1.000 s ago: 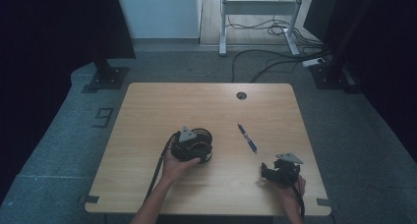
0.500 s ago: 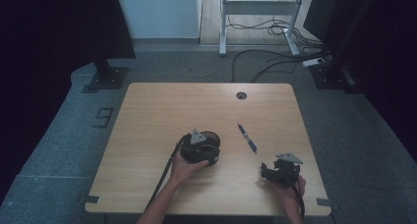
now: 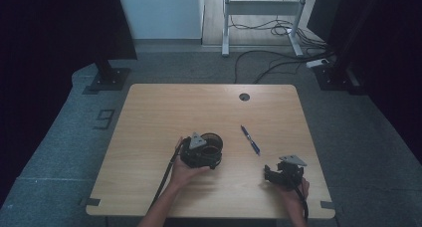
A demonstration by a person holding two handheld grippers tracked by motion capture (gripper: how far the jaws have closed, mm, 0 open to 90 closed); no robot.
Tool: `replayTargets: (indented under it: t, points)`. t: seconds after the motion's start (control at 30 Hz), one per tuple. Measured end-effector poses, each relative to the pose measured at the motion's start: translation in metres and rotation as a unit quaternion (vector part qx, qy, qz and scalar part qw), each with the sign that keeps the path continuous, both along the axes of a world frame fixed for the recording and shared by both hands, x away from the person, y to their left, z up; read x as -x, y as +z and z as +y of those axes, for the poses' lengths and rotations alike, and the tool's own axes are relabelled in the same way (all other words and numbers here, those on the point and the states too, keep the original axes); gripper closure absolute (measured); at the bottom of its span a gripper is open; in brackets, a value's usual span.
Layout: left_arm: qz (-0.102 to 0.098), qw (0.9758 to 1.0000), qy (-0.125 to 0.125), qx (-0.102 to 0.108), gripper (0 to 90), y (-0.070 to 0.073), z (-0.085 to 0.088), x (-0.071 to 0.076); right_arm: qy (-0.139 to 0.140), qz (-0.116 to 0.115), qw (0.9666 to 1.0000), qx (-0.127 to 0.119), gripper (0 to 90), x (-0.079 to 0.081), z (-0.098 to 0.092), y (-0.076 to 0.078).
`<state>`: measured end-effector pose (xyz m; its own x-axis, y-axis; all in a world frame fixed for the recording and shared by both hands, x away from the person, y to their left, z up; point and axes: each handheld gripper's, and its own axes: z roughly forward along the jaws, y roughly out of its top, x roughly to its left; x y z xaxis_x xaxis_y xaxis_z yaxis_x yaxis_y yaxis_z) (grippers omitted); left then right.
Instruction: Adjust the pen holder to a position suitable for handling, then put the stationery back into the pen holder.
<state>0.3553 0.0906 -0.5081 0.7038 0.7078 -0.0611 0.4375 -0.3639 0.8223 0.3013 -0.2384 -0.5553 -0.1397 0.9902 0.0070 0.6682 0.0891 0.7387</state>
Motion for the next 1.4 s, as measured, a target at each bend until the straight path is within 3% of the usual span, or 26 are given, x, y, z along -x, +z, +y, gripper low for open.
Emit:
replayTargets:
  t: [0.27,0.63,0.83,1.17,1.4]
  points:
    - [-0.006,0.9999,-0.008,-0.005,1.8,0.005,0.013,0.015,0.0,0.0,1.0,0.0,12.6,0.0,0.0,0.0]
    - [-0.007,1.0,0.0,-0.004,2.9,0.009,0.039,0.036,0.0,0.0,1.0,0.0,12.6,0.0,0.0,0.0]
    - [-0.009,0.9994,0.023,-0.023,6.4,0.002,0.054,0.047,0.0,0.0,1.0,0.0,12.6,0.0,0.0,0.0]
    - [0.012,0.9986,0.042,-0.03,8.2,-0.016,0.077,0.052,-0.001,0.0,1.0,0.0,12.6,0.0,0.0,0.0]
    - [0.012,0.9984,0.047,-0.028,10.3,-0.017,0.082,0.053,-0.003,0.0,1.0,0.0,12.1,0.0,0.0,0.0]
